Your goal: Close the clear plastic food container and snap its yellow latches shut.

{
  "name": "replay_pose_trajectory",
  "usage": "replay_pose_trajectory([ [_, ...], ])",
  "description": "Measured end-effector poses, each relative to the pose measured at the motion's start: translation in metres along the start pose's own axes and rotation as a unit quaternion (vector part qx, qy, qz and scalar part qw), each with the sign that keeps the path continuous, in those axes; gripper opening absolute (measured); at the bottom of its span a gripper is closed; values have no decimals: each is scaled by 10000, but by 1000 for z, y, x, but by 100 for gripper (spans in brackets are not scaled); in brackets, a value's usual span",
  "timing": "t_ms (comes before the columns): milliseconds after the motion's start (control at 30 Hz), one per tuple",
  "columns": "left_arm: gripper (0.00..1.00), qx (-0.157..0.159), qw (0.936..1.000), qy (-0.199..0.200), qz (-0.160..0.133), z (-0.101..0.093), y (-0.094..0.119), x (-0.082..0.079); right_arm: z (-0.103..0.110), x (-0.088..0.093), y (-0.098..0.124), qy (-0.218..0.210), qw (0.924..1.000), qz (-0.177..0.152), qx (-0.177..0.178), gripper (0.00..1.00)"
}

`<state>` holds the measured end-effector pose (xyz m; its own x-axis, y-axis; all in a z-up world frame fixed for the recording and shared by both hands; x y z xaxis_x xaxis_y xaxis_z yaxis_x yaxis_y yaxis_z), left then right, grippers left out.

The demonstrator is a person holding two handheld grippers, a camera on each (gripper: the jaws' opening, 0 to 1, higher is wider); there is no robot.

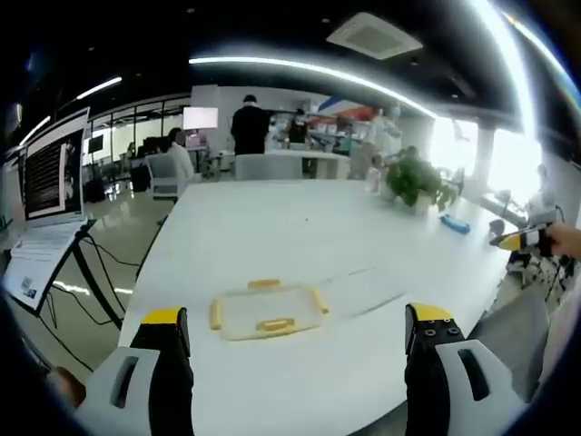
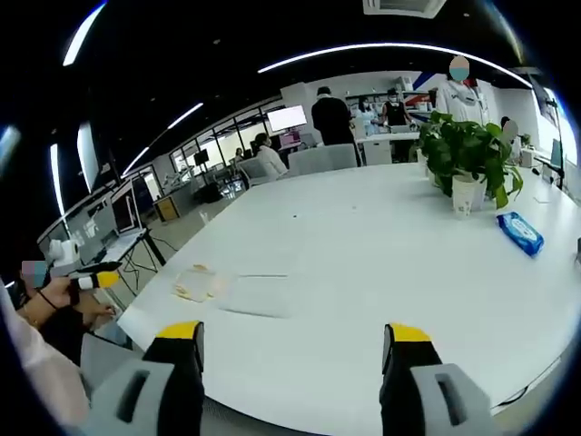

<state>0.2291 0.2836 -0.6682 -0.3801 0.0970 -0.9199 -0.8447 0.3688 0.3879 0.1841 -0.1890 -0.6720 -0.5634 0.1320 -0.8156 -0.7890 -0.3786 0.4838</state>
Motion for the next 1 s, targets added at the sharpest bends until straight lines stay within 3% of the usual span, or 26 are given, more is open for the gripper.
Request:
replay_pose_trajectory([
  [1000,97,70,9999,-90,75,-4,-1,-1,-1,2,-2,-18,10000,22,-57,81],
])
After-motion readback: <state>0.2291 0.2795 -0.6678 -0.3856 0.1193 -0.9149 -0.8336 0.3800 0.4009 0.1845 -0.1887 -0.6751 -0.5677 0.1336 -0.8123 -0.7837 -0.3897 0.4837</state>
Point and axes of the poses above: the point that each gripper's makers call its tool centre point, and the gripper's own axes: y roughly backward along the fingers, z roughly to its left, x roughly out of its underside, the point moved 10 cm from there along y, roughly backward along the fingers, and after that the axes turned 3 degrees about -y, right-handed, at the moved point
